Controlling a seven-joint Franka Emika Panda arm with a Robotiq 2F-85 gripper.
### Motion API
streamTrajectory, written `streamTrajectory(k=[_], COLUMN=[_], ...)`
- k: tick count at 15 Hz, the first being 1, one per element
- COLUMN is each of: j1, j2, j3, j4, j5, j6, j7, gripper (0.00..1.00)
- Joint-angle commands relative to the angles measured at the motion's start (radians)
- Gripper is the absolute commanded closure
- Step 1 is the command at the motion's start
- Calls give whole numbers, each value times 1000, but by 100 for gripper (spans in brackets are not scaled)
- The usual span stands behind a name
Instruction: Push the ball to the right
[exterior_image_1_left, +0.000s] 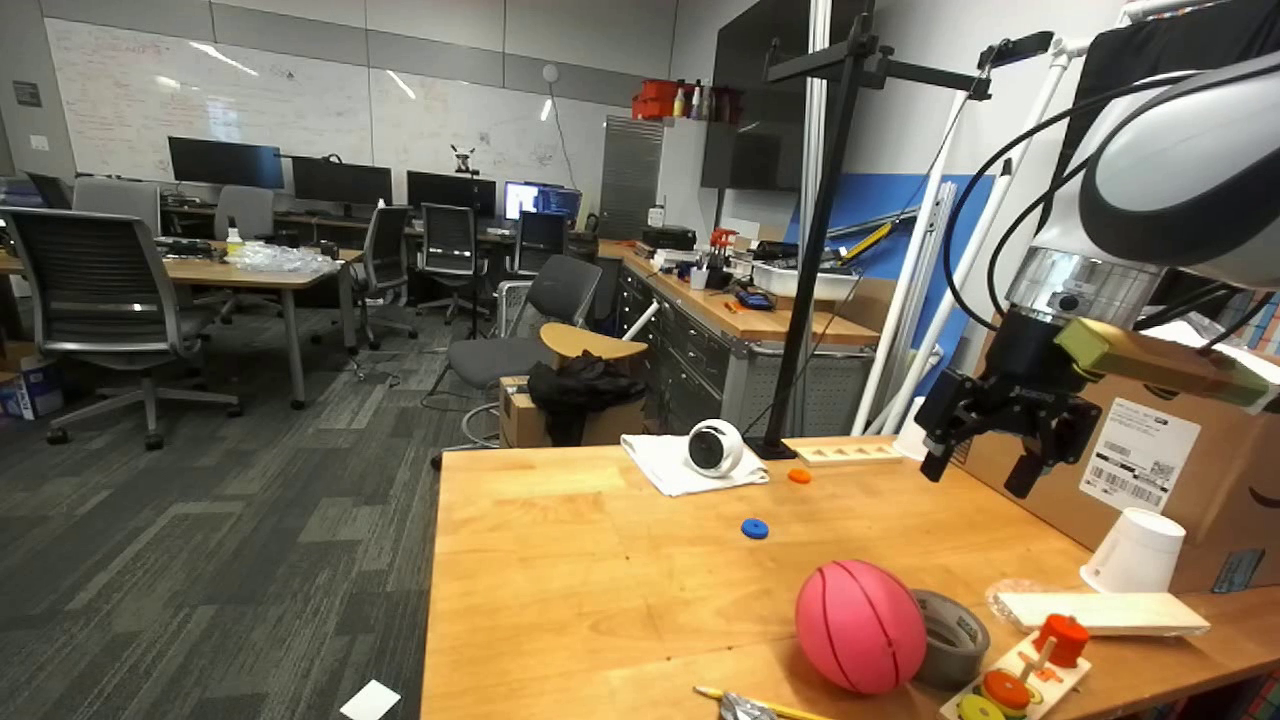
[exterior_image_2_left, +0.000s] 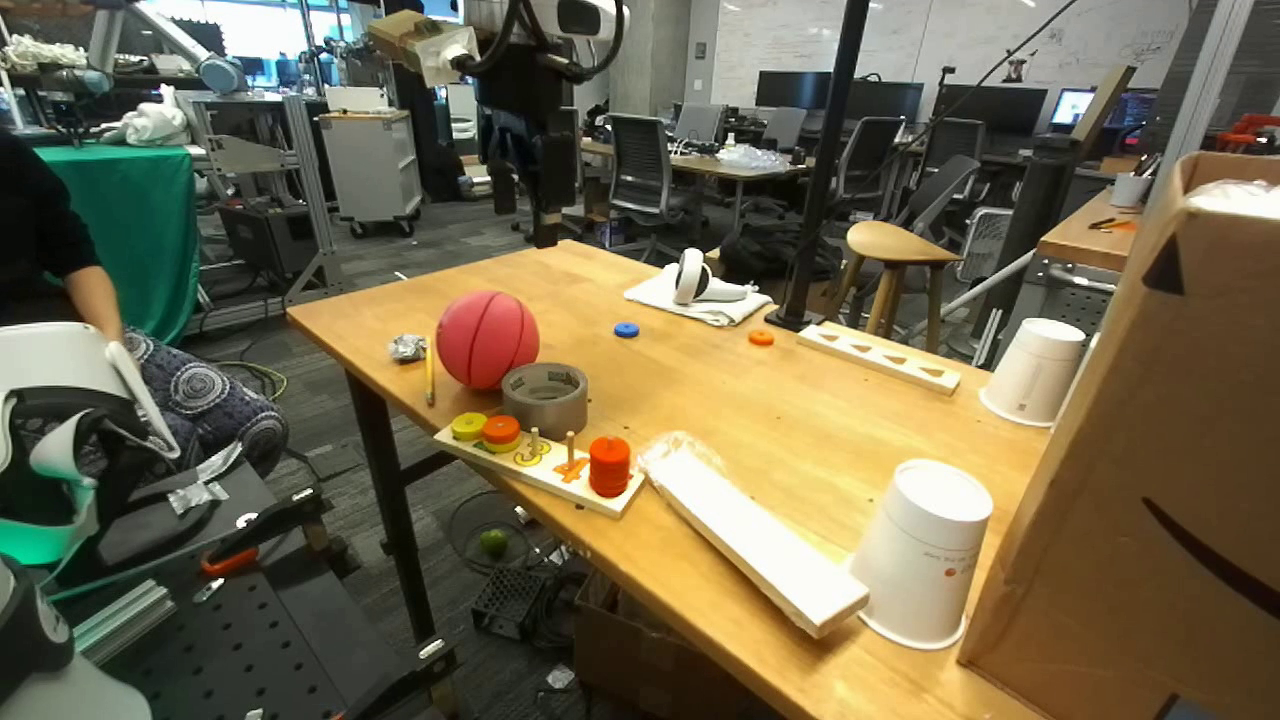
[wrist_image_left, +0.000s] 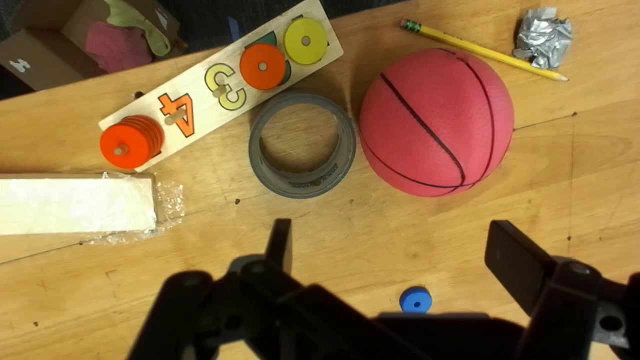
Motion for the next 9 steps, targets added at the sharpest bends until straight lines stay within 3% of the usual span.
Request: streamTrajectory(k=[1, 4, 9], j1=[1, 1, 81], j2=[0, 0, 0], j3=[-1, -1, 56], j4=[1, 1, -14], j5=[-1, -1, 16], j6=[-2, -2, 62], j7=[0, 0, -41], gripper=[0, 0, 0])
